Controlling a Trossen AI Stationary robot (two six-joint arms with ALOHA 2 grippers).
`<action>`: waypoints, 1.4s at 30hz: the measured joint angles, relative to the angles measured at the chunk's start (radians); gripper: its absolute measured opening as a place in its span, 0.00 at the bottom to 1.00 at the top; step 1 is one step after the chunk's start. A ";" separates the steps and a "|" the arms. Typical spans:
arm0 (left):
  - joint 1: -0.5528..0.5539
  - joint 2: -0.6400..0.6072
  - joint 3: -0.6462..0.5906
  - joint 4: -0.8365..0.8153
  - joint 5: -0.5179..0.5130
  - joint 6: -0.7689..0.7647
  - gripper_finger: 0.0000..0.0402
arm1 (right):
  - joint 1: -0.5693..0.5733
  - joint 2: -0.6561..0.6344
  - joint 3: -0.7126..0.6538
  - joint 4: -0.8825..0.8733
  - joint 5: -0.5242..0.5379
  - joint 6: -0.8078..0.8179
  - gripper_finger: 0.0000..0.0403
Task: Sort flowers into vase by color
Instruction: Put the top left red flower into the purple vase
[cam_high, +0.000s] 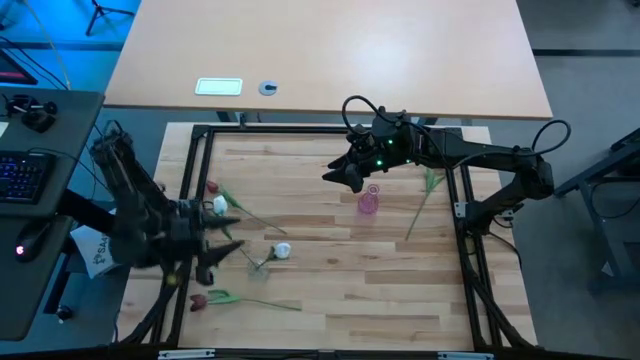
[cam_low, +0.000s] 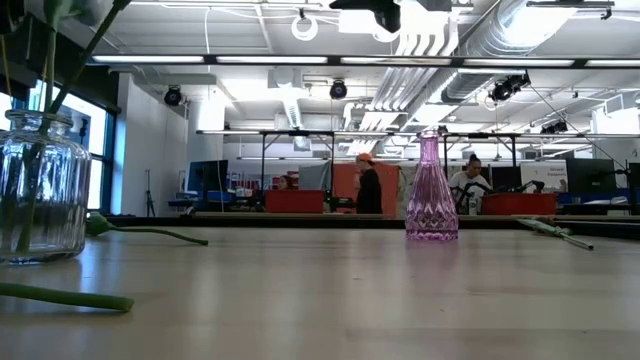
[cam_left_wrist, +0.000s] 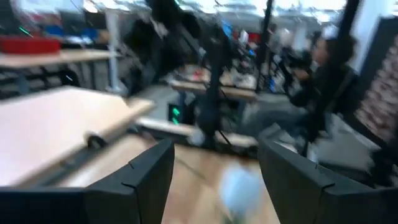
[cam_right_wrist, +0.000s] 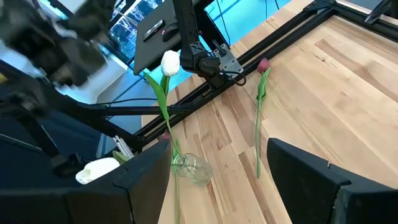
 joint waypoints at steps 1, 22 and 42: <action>0.026 -0.008 0.014 0.034 0.007 0.062 0.55 | 0.000 0.000 0.000 0.000 0.000 -0.001 0.65; 0.975 -0.096 0.317 -0.477 0.879 -0.361 0.55 | -0.001 0.000 0.000 -0.005 0.008 -0.079 0.65; 1.565 0.244 0.316 -1.254 1.259 -0.234 0.55 | 0.000 0.000 0.000 -0.228 0.050 -0.204 0.65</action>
